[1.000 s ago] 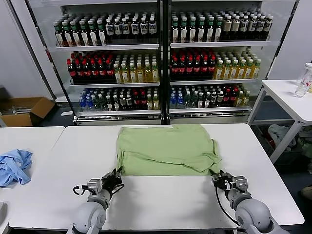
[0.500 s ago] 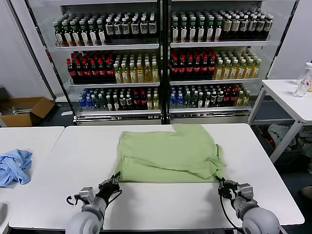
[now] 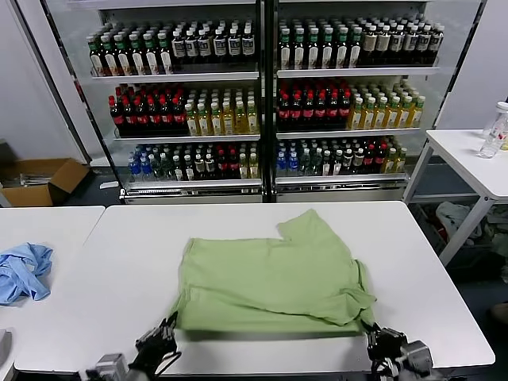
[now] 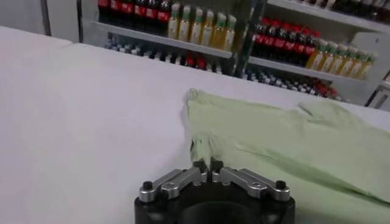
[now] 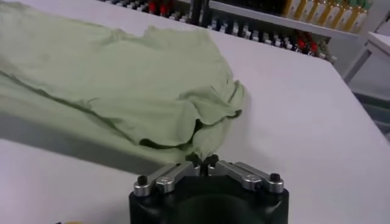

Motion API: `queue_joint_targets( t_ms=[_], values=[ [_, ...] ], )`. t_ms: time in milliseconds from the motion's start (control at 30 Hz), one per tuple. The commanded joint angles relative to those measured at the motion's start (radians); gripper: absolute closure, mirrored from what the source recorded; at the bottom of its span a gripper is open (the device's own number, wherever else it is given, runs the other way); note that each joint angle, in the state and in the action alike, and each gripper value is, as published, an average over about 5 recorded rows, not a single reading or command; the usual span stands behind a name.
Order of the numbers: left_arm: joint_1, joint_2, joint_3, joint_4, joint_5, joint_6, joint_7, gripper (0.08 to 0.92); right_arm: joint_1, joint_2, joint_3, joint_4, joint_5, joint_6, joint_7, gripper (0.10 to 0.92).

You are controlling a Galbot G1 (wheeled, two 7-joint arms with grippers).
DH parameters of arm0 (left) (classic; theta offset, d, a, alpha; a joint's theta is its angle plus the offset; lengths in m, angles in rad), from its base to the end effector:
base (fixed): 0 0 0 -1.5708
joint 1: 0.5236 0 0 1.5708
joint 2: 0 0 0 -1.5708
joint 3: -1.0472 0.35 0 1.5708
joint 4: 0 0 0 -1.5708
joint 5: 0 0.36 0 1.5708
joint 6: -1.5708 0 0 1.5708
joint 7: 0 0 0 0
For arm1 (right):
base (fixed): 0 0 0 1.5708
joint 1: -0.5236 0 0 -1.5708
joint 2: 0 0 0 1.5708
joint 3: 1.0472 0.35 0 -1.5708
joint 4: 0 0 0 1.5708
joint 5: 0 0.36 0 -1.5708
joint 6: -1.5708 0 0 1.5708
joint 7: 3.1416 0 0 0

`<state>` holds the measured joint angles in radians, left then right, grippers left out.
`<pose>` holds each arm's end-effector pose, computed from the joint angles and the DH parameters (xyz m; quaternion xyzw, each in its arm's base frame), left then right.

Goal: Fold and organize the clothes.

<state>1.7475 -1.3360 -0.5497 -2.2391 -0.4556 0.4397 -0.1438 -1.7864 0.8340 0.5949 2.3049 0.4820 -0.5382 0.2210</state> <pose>0.1375 0.0367 -0.2751 -0.0164 -0.9633 0.0941 0.2510 0.1513 -0.0872 -0.2297 0.0867 -0.9435 0.1450 0.2850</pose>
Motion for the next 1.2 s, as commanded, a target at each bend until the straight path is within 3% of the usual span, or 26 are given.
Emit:
queue_joint_targets(
  t_ms=[33, 267, 567, 833, 1033, 1200],
  values=[
    [0.164, 0.023, -0.06, -0.165, 0.08, 0.002, 0.011, 0.862, -0.064, -0.016, 0.095, 0.106, -0.008, 0.013, 0.004, 0.662],
    [-0.063, 0.101, -0.052, -0.036, 0.001, -0.015, -0.001, 0.665, 0.267, -0.073, -0.007, -0.042, 0.099, 0.026, 0.013, 0.463],
    [-0.485, 0.198, 0.105, 0.311, -0.067, -0.002, -0.081, 0.405, 0.962, 0.037, -0.45, -0.536, 0.182, -0.008, 0.023, 0.225],
    [-0.782, 0.201, 0.286, 0.56, -0.084, 0.036, -0.113, 0.197, 1.219, 0.163, -0.624, -0.835, 0.233, -0.023, 0.01, 0.203],
    [-0.917, 0.168, 0.355, 0.738, -0.029, 0.032, -0.135, 0.178, 1.372, 0.253, -0.717, -0.996, 0.217, -0.015, -0.006, 0.203],
    [-0.956, 0.165, 0.373, 0.787, -0.023, 0.031, -0.138, 0.177, 1.426, 0.305, -0.752, -1.1, 0.216, -0.018, -0.016, 0.203]
  ],
)
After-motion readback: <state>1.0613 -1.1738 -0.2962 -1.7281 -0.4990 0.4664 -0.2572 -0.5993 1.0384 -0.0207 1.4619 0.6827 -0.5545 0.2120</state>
